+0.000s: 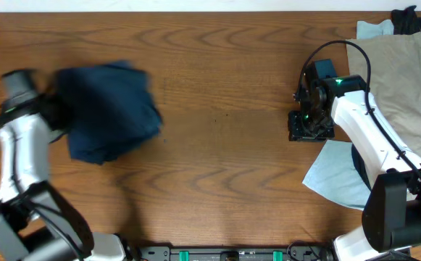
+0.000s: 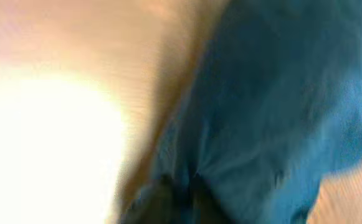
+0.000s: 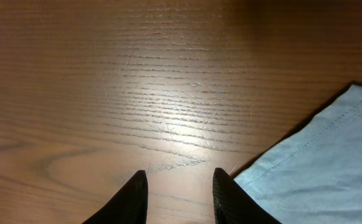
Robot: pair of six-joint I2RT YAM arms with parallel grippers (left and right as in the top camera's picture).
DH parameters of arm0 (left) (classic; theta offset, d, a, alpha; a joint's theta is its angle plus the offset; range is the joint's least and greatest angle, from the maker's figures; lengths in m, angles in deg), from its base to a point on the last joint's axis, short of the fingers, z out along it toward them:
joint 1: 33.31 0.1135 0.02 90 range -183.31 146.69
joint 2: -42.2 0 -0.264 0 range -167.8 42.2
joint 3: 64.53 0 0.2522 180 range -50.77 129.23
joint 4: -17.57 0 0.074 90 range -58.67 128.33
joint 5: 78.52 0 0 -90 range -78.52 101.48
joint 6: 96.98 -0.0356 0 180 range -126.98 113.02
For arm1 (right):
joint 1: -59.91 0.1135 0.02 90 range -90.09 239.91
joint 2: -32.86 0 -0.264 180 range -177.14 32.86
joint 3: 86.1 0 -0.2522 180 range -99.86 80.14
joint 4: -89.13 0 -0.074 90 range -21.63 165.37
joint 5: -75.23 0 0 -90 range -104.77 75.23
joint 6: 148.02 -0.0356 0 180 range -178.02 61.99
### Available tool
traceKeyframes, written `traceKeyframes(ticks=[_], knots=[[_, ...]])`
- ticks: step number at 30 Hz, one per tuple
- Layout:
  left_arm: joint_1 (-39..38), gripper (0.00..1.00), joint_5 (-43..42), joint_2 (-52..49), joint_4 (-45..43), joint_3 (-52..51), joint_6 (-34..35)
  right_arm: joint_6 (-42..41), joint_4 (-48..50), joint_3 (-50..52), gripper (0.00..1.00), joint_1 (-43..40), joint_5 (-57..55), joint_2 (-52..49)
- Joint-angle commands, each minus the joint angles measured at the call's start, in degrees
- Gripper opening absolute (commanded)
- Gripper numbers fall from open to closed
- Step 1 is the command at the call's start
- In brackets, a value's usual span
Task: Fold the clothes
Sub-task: 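Carry the folded shorts with the left gripper to the table's left side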
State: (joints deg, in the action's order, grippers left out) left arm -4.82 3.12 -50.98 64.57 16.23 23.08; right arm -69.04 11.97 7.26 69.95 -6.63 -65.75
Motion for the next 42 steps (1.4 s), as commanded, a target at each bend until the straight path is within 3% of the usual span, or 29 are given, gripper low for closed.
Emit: traceKeyframes(ticks=[1, 2, 4, 11, 19, 22, 27, 30, 31, 35, 42], knots=[[7.3, 0.88, -0.9, 1.14, 3.23, 0.79, 7.37, 0.85, 0.37, -0.39, 0.33, 0.31, 0.24, 0.46], [8.76, 0.96, -2.01, 1.09, 4.15, 0.79, 7.39, 0.83, 0.59, -0.39, 0.34, 0.33, 0.24, 0.46], [10.99, 1.0, -4.33, 1.09, 5.6, 0.79, 7.34, 0.83, 0.9, -0.39, 0.34, 0.33, 0.24, 0.46], [10.1, 1.0, -13.79, 1.09, 8.52, 0.79, 4.96, 0.83, 0.85, -0.39, 0.34, 0.33, 0.26, 0.46], [-0.98, 1.0, -14.78, 1.09, 15.87, 0.72, -4.68, 0.81, 0.87, -0.37, 0.37, 0.33, 0.26, 0.46], [-7.54, 0.99, -14.78, 1.09, 16.44, 0.72, -8.46, 0.04, 0.96, -0.37, 0.43, 0.31, 0.35, 0.46], [-21.18, 0.98, -13.86, 1.03, 16.44, 0.72, -14.19, -2.64, 2.36, -0.37, 0.72, 0.24, 4.11, 0.46], [-29.18, 0.98, -9.68, 0.92, 17.35, 0.72, -18.64, -2.6, 3.45, -0.39, 0.96, -0.33, 5.42, 0.46], [-31.71, 0.98, -7.19, 0.92, 18.43, 0.72, -19.39, -2.45, 3.54, -0.39, 0.99, -0.79, 5.38, 0.46], [-37.94, 0.98, 0.02, 0.94, 26.73, 0.74, -19.3, -0.63, 1.33, -0.39, 0.99, -4.0, 5.4, 0.46], [-40.04, 0.98, 0.11, 3.28, 36.68, 0.72, -17.77, 2.01, -6.4, -0.39, 0.99, -9.18, 5.33, 0.66]])
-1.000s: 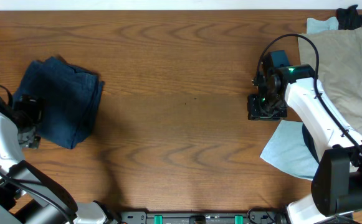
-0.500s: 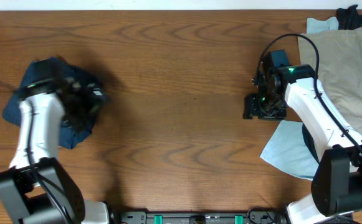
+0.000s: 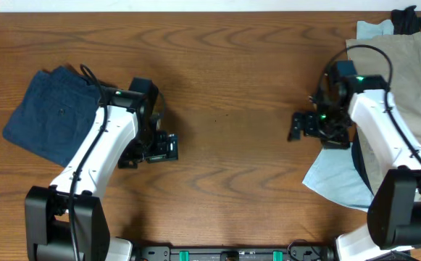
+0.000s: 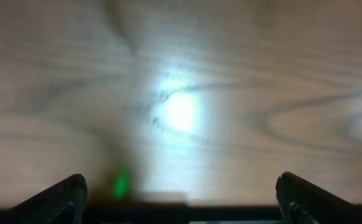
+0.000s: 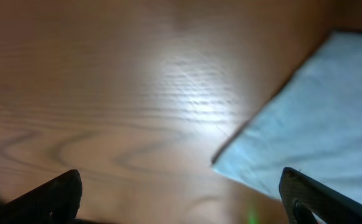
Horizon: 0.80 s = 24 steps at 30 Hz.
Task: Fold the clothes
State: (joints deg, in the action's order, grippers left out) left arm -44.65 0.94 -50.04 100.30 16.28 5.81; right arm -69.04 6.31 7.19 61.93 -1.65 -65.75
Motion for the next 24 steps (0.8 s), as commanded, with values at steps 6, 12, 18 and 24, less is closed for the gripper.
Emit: traceKeyframes(ticks=[6, 12, 18, 24], knots=[[-2.47, 0.98, 7.96, 14.1, -0.55, -0.85, 0.81, 2.32, 0.0, 0.33, 0.99, -0.94, -0.72, 3.98], [-9.66, 0.98, 19.17, 33.24, -7.65, -8.0, 5.42, 2.32, 7.87, 7.23, 0.99, -0.09, -1.09, 15.5], [-15.82, 0.98, 22.82, 53.35, -14.36, -16.87, 7.28, 2.32, 19.67, 19.93, 0.99, 2.58, -8.31, 38.8], [-15.98, 0.98, 22.82, 62.31, -15.5, -18.14, 7.26, 2.34, 22.69, 25.05, 0.99, 2.82, -10.32, 57.72]])
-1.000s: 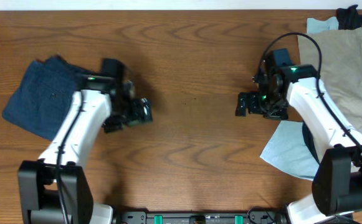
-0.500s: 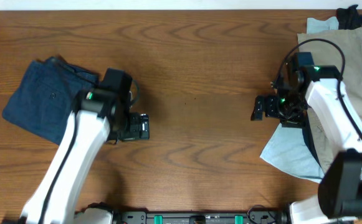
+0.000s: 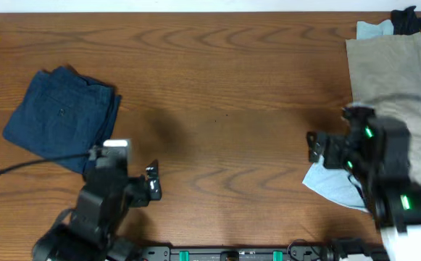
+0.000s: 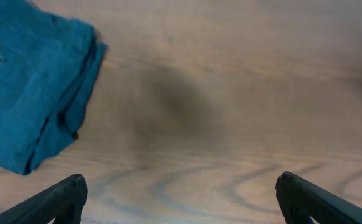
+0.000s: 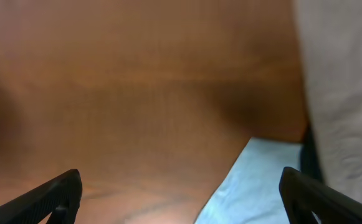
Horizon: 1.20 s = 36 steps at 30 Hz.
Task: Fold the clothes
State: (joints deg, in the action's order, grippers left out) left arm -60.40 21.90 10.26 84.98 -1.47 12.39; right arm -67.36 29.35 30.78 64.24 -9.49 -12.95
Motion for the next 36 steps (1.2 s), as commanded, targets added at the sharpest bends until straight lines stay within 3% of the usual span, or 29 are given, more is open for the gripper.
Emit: traceKeyframes(ticks=[1, 9, 28, 36], knots=[[-0.22, 0.98, 1.86, 2.62, -0.15, -0.39, 0.68, 0.63, -1.01, 1.49, 0.99, 0.5, -2.47, 7.3], [-0.22, 0.98, 1.86, 3.21, 0.02, -0.39, 0.68, 0.63, -4.35, 1.46, 0.99, 0.5, -2.47, 17.86], [-0.22, 0.98, 1.86, 3.21, 0.02, -0.39, 0.68, 0.63, -18.84, 1.49, 0.99, 0.5, -2.47, 18.21], [-0.22, 0.98, 1.84, 3.21, 0.02, -0.39, 0.68, 0.9, -18.6, 3.19, 0.99, -0.66, -3.56, 24.37]])
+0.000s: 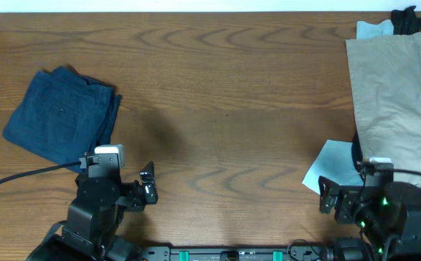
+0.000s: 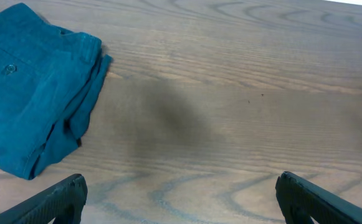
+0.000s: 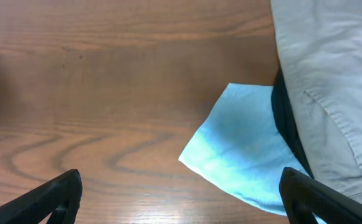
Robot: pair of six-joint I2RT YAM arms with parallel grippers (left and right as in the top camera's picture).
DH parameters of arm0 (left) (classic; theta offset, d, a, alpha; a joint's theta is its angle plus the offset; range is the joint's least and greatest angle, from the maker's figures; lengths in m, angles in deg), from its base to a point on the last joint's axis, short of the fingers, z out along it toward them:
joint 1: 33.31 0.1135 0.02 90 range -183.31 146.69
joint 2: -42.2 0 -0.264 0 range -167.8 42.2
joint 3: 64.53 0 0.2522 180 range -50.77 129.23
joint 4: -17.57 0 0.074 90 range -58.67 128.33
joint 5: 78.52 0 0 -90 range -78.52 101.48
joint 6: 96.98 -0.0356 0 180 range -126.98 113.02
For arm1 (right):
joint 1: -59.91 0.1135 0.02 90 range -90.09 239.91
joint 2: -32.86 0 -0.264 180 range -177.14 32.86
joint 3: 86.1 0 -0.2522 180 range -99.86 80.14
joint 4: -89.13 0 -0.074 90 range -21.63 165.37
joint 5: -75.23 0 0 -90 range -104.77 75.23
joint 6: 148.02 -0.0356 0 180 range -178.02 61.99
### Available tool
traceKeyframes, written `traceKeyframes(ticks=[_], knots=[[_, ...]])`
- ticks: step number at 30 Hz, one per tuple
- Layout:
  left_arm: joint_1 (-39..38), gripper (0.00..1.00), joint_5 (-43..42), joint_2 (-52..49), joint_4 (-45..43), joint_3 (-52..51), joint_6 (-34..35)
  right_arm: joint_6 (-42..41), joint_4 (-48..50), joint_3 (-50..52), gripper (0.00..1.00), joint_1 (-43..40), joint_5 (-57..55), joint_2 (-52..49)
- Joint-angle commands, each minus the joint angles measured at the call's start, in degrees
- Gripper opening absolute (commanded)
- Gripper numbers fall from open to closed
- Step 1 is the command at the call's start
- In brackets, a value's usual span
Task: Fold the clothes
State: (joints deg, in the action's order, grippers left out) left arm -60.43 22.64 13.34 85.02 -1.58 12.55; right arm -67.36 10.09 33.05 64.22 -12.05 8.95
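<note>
A folded dark blue pair of trousers [image 1: 60,116] lies flat at the table's left, also showing in the left wrist view as folded trousers [image 2: 34,115]. At the right sits an unfolded pile: a beige garment [image 1: 395,94], a light blue cloth [image 1: 332,170] and a dark piece under them. My left gripper [image 1: 146,193] hangs near the front edge, open wide and empty, right of the trousers. My right gripper [image 1: 329,201] is also at the front edge, open and empty, just in front of the light blue cloth [image 3: 243,155].
A bare wooden table [image 1: 224,109] stretches between the trousers and the pile. Another light blue piece [image 1: 373,29] and a black garment [image 1: 413,18] lie at the far right corner. The beige garment [image 3: 336,81] fills the right side of the right wrist view.
My right arm has drawn back from beside the light blue cloth to the front edge, so the cloth's corner now shows whole. The left arm has barely shifted. Both grippers stay open.
First my left gripper was at the far left with the blue trousers blurred in motion, the right gripper's jaws close together by the light blue cloth. Then the trousers lay folded and both grippers were open over the table. Both arms then stood at the front edge.
</note>
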Motion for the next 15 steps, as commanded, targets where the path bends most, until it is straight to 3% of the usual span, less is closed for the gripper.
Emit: traceKeyframes(ticks=[1, 10, 15], knots=[[-0.2, 0.98, 1.11, 0.13, -0.02, -0.28, 0.52, 1.46, 1.9, 1.6, 0.99, -0.61, -1.16, 4.04], [-0.2, 0.98, 1.11, 0.13, -0.04, -0.28, 0.52, 6.86, 21.14, 19.21, 0.99, -0.61, -1.16, 20.13], [-0.2, 0.98, 1.11, 0.13, -0.02, -0.28, 0.52, 7.02, 39.87, 31.58, 0.99, -0.66, -1.27, 23.58]])
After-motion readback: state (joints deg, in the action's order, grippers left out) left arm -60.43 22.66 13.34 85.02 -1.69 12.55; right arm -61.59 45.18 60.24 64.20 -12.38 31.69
